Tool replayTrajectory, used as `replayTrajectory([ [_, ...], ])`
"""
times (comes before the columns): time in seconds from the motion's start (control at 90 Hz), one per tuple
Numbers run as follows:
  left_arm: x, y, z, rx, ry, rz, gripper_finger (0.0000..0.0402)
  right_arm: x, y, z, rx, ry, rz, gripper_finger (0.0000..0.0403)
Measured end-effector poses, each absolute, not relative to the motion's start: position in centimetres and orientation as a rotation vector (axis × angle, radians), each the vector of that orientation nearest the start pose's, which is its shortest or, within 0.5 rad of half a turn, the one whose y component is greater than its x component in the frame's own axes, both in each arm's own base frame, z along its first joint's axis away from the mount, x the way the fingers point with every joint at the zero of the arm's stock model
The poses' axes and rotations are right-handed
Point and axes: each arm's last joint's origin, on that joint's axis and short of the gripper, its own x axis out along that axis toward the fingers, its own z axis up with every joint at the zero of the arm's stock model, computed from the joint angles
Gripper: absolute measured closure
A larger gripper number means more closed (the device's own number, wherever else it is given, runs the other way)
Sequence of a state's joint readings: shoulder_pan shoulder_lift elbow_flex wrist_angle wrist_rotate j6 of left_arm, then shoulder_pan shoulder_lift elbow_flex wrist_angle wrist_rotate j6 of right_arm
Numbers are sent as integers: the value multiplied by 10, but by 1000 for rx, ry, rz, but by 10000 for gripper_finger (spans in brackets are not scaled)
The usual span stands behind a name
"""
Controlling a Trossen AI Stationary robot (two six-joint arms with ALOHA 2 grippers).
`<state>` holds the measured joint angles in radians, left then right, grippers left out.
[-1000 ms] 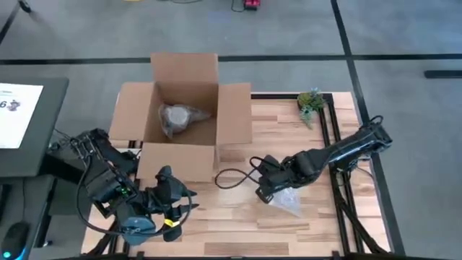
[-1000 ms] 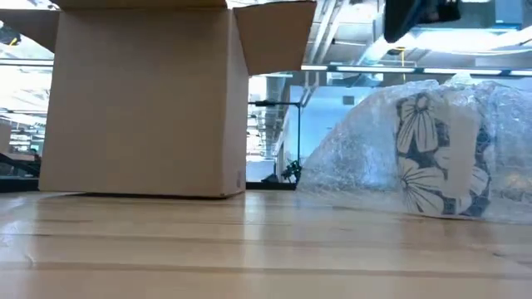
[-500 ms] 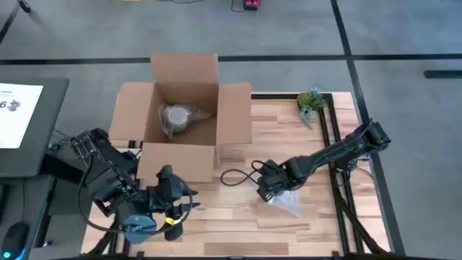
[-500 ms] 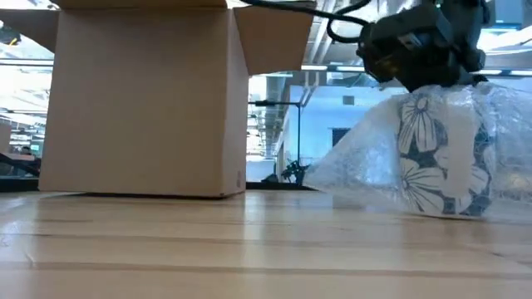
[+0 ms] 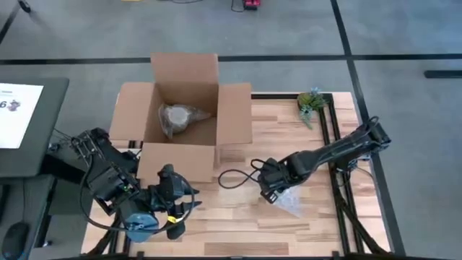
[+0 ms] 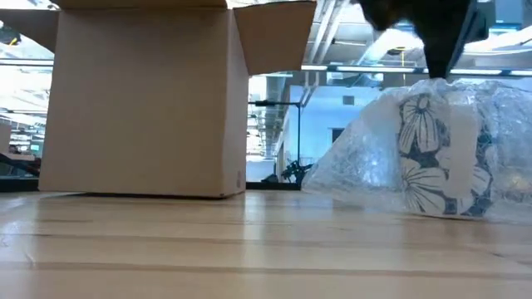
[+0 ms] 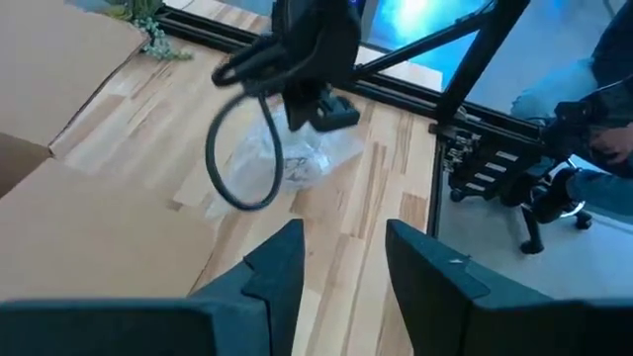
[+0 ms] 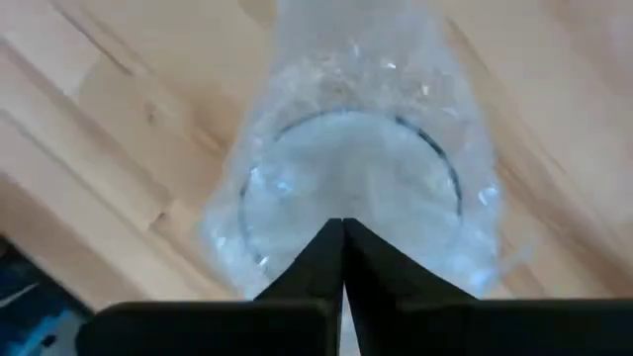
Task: Wrap mug
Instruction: Wrap the blue patterned mug with the bubble wrap
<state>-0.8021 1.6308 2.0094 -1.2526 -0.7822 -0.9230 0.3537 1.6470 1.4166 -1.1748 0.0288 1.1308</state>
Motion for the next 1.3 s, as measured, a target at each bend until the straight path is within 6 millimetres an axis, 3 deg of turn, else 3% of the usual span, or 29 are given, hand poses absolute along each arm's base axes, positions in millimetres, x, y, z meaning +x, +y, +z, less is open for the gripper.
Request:
replayTrajectory([
  [0.089,222,-200,446,-278,544,250,277,287,106,283,721,1337,-594,403],
  [0.189,223,-200,447,-280,541,248,277,285,105,275,776,1335,-713,403],
  [0.533,227,-197,447,-296,528,263,277,321,101,191,694,1516,-729,403],
  [0.644,228,-198,449,-314,514,259,277,331,96,178,665,1589,-639,403],
  [0.822,229,-198,449,-322,510,254,277,337,93,200,612,1612,-594,403],
  [0.967,229,-199,449,-323,511,253,277,333,92,253,629,1520,-550,403],
  [1.033,229,-199,449,-323,511,252,277,328,93,267,659,1491,-553,403],
  [1.178,229,-199,449,-323,510,252,277,316,93,278,724,1486,-637,403],
  [1.3,229,-199,449,-327,511,248,277,309,98,266,703,1542,-704,403],
])
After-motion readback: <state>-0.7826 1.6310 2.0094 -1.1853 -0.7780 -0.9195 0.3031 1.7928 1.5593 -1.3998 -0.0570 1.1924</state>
